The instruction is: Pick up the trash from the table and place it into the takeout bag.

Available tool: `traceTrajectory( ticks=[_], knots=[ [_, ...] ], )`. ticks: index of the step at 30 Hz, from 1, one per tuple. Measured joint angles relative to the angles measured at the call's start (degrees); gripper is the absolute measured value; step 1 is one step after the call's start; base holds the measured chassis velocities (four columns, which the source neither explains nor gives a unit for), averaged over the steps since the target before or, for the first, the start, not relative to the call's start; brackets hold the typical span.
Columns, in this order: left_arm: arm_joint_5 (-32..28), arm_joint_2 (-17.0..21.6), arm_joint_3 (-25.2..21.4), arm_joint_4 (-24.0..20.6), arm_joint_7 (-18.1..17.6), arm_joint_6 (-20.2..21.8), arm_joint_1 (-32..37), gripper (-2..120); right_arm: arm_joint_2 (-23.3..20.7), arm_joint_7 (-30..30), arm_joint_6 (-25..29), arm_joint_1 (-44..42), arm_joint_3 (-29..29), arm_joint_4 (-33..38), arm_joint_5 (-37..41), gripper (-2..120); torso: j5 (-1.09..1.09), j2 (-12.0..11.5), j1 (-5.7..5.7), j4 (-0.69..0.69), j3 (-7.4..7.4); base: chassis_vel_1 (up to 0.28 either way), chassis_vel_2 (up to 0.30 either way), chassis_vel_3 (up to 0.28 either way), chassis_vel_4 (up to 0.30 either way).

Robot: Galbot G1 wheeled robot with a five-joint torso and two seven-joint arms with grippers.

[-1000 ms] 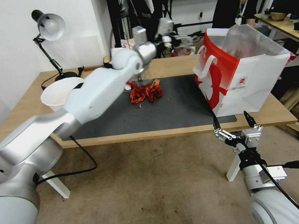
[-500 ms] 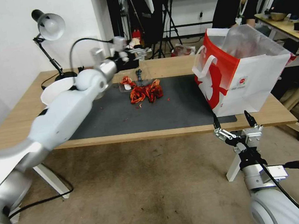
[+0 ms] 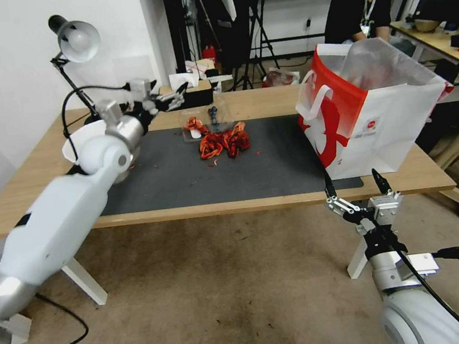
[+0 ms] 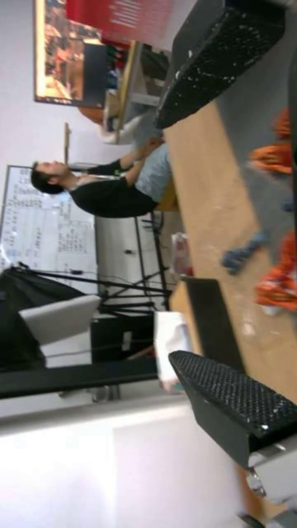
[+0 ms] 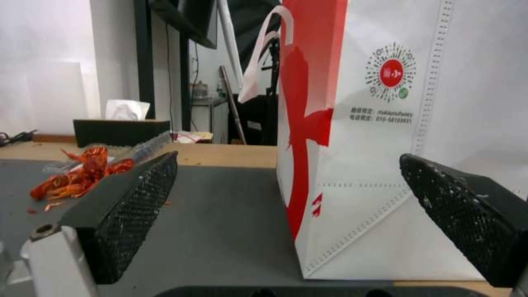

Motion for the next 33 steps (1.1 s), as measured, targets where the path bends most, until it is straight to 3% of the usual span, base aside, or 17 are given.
traceTrajectory(
  ticks=[14,22,25,33],
  knots=[
    [4.42,2.41,-11.84,-8.31,-3.28,-1.74,17.44,100,0.22,-0.16,0.34,0.02,-0.63,-0.59,-0.45,100,0.0,0.0,0.0,0.01,0.01,0.0,0.0,0.0,0.0],
    [8.87,0.54,-18.71,-12.26,-5.62,-2.68,26.61,100,0.22,-0.18,0.4,-0.06,-0.66,-0.6,-0.48,100,0.02,0.0,0.0,0.0,0.0,0.0,0.0,0.0,0.0],
    [12.77,-1.19,-22.69,-15.64,-6.39,-2.71,32.87,100,0.21,-0.2,0.46,-0.02,-0.71,-0.88,-0.6,100,0.03,-0.01,0.0,0.0,0.0,0.0,0.0,0.0,0.0],
    [17.48,-4.12,-25.16,-18.88,-7.86,-2.96,39.51,100,0.26,-0.21,0.52,-0.12,-0.64,-0.92,-0.66,100,0.01,-0.01,0.0,0.01,0.0,0.0,0.0,0.0,0.0]
  ],
)
